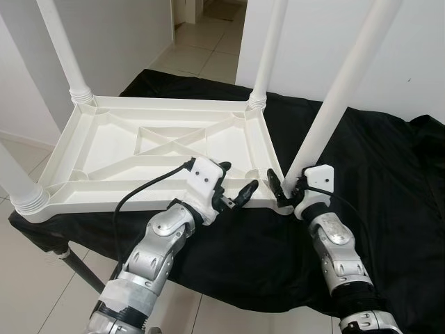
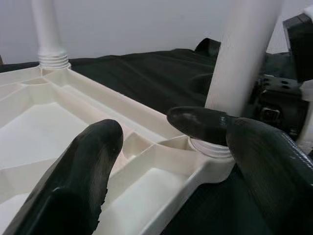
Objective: Building children table
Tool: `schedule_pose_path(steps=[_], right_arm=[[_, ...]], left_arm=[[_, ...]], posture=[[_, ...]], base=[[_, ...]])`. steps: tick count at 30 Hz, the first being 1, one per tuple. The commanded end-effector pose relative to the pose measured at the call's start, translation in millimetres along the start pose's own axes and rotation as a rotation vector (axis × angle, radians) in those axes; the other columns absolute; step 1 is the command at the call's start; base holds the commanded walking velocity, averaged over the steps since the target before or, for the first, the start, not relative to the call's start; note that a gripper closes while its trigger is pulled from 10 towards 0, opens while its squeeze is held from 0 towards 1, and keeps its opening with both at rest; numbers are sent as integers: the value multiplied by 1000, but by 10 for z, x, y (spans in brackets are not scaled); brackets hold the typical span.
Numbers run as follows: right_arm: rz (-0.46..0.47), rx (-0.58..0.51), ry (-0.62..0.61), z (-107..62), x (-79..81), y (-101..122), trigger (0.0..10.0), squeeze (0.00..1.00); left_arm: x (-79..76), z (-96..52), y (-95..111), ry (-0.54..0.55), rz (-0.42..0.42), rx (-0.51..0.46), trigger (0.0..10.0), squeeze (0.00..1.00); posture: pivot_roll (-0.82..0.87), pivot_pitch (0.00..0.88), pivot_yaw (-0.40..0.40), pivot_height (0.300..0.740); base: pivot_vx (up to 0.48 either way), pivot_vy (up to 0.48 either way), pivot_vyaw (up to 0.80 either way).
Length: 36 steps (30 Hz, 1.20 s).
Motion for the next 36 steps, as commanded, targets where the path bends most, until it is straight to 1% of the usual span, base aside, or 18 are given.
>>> schedule_pose_path(steps=[1,2,3,4,5,6,9,12,13,15,16,19,20,31,32,33,34,36], right_arm=[[20,16,43,4,-51,-1,10000,0],[27,21,56,-2,-78,-7,10000,0],[27,21,56,-2,-78,-7,10000,0],[38,25,69,-2,-103,-8,10000,0],[38,25,69,-2,-103,-8,10000,0],[41,37,114,1,-113,-9,10000,0],[41,37,114,1,-113,-9,10000,0],[-18,78,199,19,-112,-41,10000,0],[-26,89,218,21,-113,-54,7922,0],[-28,96,233,21,-114,-62,7922,0],[-33,104,249,20,-110,-69,2824,0],[-36,108,260,19,-107,-74,2824,0],[-39,111,263,19,-110,-78,0,0],[-30,124,272,-39,-118,-132,0,0],[-18,127,267,-50,-122,-140,4980,0],[-18,127,267,-50,-122,-140,4980,0],[-11,125,256,-53,-129,-132,10000,0],[0,120,254,-54,-129,-123,10000,0]], left_arm=[[-275,-26,-26,-191,8,22,10000,0],[-333,-42,-47,-230,18,34,10000,0],[-333,-42,-47,-230,18,34,10000,0],[-397,-69,-95,-275,21,59,10000,0],[-397,-69,-95,-275,21,59,10000,0],[-490,-128,-142,-341,13,94,10000,0],[-490,-128,-142,-341,13,94,10000,0],[-558,-177,-173,-388,22,116,10000,0],[-553,-178,-174,-386,22,116,10000,0],[-550,-180,-169,-383,18,120,10000,0],[-545,-179,-157,-379,18,120,10000,0],[-543,-178,-150,-376,17,120,10000,0],[-541,-180,-147,-374,18,120,10000,0],[-522,-154,-148,-345,35,115,10000,0],[-527,-153,-148,-344,35,115,10000,0],[-527,-153,-148,-344,35,115,10000,0],[-528,-152,-149,-343,36,116,10000,0],[-531,-154,-149,-343,36,117,10000,0]], posture=[[12,0,-74,740],[12,0,-74,740],[12,0,-74,740],[11,0,-74,740],[11,0,-74,740],[8,0,-71,740],[8,0,-71,740],[8,0,-72,740],[8,0,-72,740],[8,0,-72,740],[11,0,-74,740],[11,0,-74,740],[12,0,-75,740],[10,0,-87,740],[9,0,-87,740],[9,0,-87,740],[8,0,-87,740],[6,0,-89,740]], base=[[0,0,0],[0,0,0],[0,0,0],[0,0,0],[0,0,0],[0,0,0],[0,0,0],[0,0,0],[0,0,0],[0,0,0],[0,0,0],[0,0,0],[0,0,0],[0,0,0],[0,0,0],[0,0,0],[0,0,0],[0,0,0]])
Point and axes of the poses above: a point about 5 cm out from each wrist's last joint towards the gripper, its own z axis pointing out of the wrist towards the gripper, its own y axis along the axis of the wrist's last joint, x = y × z, the point moved 6 cm from there along z, pointing out of the wrist towards the gripper, and after that the axes turned 4 degrees about z, right-handed, at the moved point
